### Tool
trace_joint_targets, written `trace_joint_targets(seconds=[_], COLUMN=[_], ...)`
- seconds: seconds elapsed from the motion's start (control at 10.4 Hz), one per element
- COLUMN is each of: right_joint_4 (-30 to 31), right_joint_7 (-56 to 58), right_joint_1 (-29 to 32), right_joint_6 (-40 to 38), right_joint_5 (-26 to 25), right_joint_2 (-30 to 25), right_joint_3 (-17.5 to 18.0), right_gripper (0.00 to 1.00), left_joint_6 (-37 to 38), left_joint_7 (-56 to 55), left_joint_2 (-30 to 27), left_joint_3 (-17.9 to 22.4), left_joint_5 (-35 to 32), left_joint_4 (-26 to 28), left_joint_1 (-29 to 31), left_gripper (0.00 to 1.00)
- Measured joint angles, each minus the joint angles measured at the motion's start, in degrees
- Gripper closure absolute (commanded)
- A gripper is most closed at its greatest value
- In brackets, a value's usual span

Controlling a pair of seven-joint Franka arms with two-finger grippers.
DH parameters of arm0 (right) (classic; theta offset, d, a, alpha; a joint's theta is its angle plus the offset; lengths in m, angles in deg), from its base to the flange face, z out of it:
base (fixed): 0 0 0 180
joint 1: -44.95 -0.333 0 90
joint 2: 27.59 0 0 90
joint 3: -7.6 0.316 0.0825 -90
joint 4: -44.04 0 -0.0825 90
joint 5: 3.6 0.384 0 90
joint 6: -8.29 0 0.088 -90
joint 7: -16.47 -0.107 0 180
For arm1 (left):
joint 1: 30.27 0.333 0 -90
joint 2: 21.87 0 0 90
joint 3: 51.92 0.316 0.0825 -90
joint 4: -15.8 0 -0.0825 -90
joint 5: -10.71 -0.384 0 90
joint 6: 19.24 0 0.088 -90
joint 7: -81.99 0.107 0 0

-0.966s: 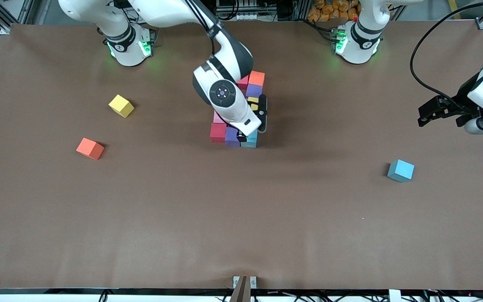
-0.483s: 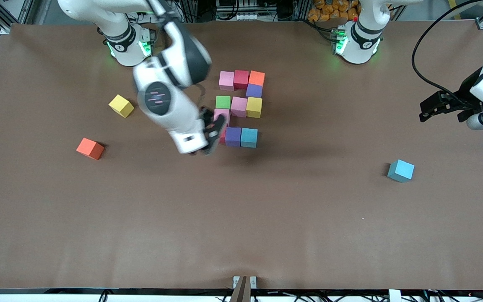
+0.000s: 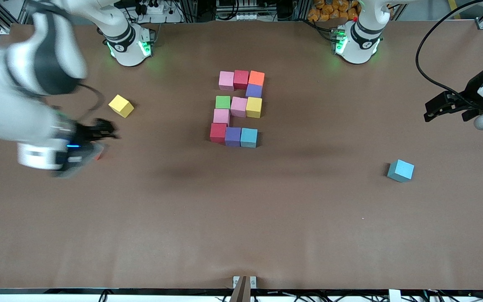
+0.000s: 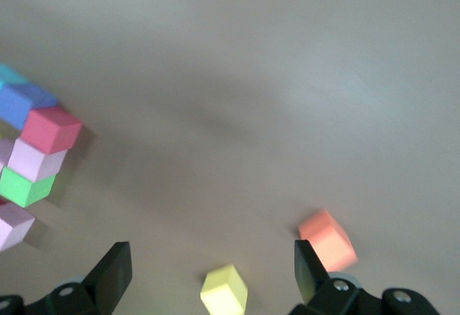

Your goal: Form number 2 with 11 blocks

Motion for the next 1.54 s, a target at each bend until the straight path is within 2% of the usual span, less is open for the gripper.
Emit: trace_joint_targets(seconds=[0.48, 0.58, 0.68, 0.77, 0.97, 1.06, 1.54], right_joint_4=[-1.05, -0.84, -0.34, 0.60, 1.94, 2.36, 3.02], right_joint_7=[-4.27, -7.09, -11.93, -16.40, -21.36, -21.64, -21.55], right_joint_1=[9.62, 12.32, 15.22, 16.62, 17.99, 18.83, 20.01], right_joint_6=[-4.41, -4.78, -4.96, -4.95, -4.91, -4.92, -4.92], right_joint_5=[-1.16, -1.18, -1.47, -1.95, -3.21, -3.51, -5.02], right_joint_2=[-5.33, -6.22, -7.47, -9.19, -11.96, -12.50, -12.53], right_joint_3=[1.08, 4.18, 8.94, 13.21, 19.52, 20.75, 21.48], right_gripper=[0.00, 0.00, 0.00, 0.00, 0.00, 0.00, 0.00], left_joint_6=[0.00, 0.00, 0.00, 0.00, 0.00, 0.00, 0.00], left_joint_7=[0.00, 0.00, 0.02, 0.02, 0.01, 0.01, 0.02], left_joint_2=[0.00, 0.02, 0.05, 0.08, 0.11, 0.11, 0.11], left_joint_3=[-1.09, -1.11, -1.12, -1.11, -1.14, -1.14, -1.18], left_joint_5=[0.00, 0.00, 0.00, 0.00, 0.00, 0.00, 0.00], left_joint_4=[0.02, 0.03, 0.03, 0.04, 0.04, 0.04, 0.04], left_joint_1=[1.03, 1.06, 1.08, 1.10, 1.11, 1.11, 1.11], left_gripper=[0.00, 0.00, 0.00, 0.00, 0.00, 0.00, 0.00])
